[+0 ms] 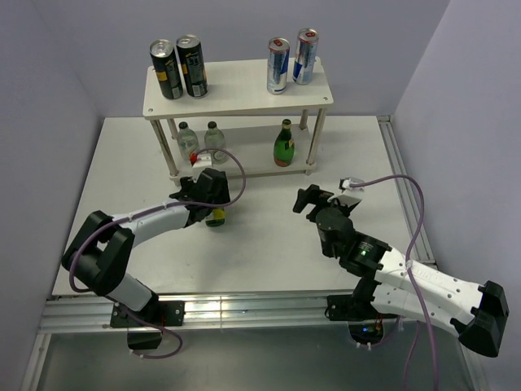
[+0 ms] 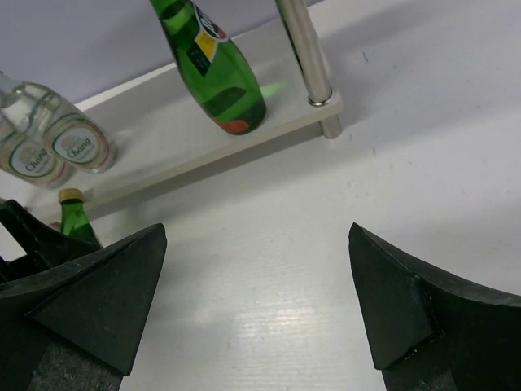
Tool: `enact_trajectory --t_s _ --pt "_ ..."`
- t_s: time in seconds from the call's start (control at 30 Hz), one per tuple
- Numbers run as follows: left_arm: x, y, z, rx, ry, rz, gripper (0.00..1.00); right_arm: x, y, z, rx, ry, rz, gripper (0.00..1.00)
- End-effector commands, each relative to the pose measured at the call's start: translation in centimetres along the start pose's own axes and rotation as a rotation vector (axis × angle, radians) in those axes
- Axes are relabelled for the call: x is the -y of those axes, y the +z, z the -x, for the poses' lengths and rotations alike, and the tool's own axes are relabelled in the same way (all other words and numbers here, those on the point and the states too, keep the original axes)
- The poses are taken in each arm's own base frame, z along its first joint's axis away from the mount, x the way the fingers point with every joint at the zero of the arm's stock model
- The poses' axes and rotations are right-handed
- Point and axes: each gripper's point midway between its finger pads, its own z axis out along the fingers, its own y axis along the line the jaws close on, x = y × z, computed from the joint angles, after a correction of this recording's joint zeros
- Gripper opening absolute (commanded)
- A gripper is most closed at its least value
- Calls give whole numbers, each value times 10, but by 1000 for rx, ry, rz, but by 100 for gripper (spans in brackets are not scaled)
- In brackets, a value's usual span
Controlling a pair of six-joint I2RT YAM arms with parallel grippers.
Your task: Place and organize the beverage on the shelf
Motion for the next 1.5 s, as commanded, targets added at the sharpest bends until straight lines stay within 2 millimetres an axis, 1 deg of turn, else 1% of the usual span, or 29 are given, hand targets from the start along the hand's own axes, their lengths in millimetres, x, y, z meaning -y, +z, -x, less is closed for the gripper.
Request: enact_trajectory --t_s 0.0,0.17,0.3,0.4,0.43,0.5,0.53,0.57,0.6,0.63,0.67,0.7,0.77,0.8,0.87,0.9,0.97,1.0,1.07,1.1,1.13,1.2,1.23,1.27,1.3,1.37,1.4,1.43,1.47 --pt "5 7 4 -13 15 -9 89 14 -4 0 12 -8 -42 100" --pt "5 13 -1 -31 16 -7 89 17 -5 2 20 -12 -50 100" --pt "7 16 -3 -40 21 -11 84 17 -4 2 21 -17 -50 100" --pt "10 17 -2 -43 21 -18 62 18 -4 1 21 -20 -58 100" --pt "10 17 -3 -45 20 -18 48 18 -3 0 22 -21 -62 100" --pt "11 17 0 -44 15 -22 34 19 -3 -1 19 -25 -64 100" --pt "11 16 0 -45 13 -21 21 19 -3 -1 21 -23 -65 100" --pt "10 15 -1 -45 12 -21 13 19 -3 -1 22 -23 -66 100" --pt "9 12 4 -33 2 -20 5 20 -3 -2 22 -25 -68 100" --pt "9 10 7 -21 -10 -23 0 21 -3 -2 23 -26 -70 100" --pt "7 7 5 -17 -15 -25 0 22 -3 -4 22 -28 -73 100" --pt "7 0 14 12 -33 -32 0 23 -3 -3 24 -25 -75 100" --pt "4 -6 17 31 -44 -31 0 23 -3 -4 24 -25 -76 100" --pt "4 -14 24 53 -55 -38 0 24 -3 -4 26 -25 -78 100" --pt "2 -22 29 81 -54 -22 0 24 -3 -4 28 -23 -76 100" --pt "2 -30 36 106 -65 -26 0 25 -3 -5 27 -25 -79 100" --pt "3 -38 42 141 -67 -25 0 25 -3 -4 31 -23 -80 100" --pt "6 -46 50 171 -83 -41 0 26 -3 -3 34 -20 -82 100" --pt "7 -52 52 204 -82 -51 0 26 -3 -3 35 -21 -81 100" --pt "9 -56 60 238 -102 -63 0 27 -3 -2 39 -18 -83 100" --pt "9 -58 54 242 -87 -62 0 27 -4 -2 40 -16 -83 100" --pt "16 -67 71 326 -118 -93 0 28 -4 -2 42 -16 -85 100" --pt "20 -69 68 338 -108 -107 0 28 -4 0 48 -8 -84 100" --pt "24 -71 70 354 -107 -122 0 29 -4 -1 47 -14 -85 100" --pt "24 -71 74 382 -114 -117 0 29 -4 -1 48 -13 -84 100" --pt "37 -76 84 443 -118 -151 0 31 -4 1 56 -15 -91 100" --pt "40 -76 88 464 -107 -153 0 31 -4 1 59 -11 -93 100" --pt "47 -81 101 513 -133 -178 0 32 -5 2 65 -10 -98 100" --pt "52 -78 103 525 -126 -179 0 34 -4 2 68 -11 -102 100"
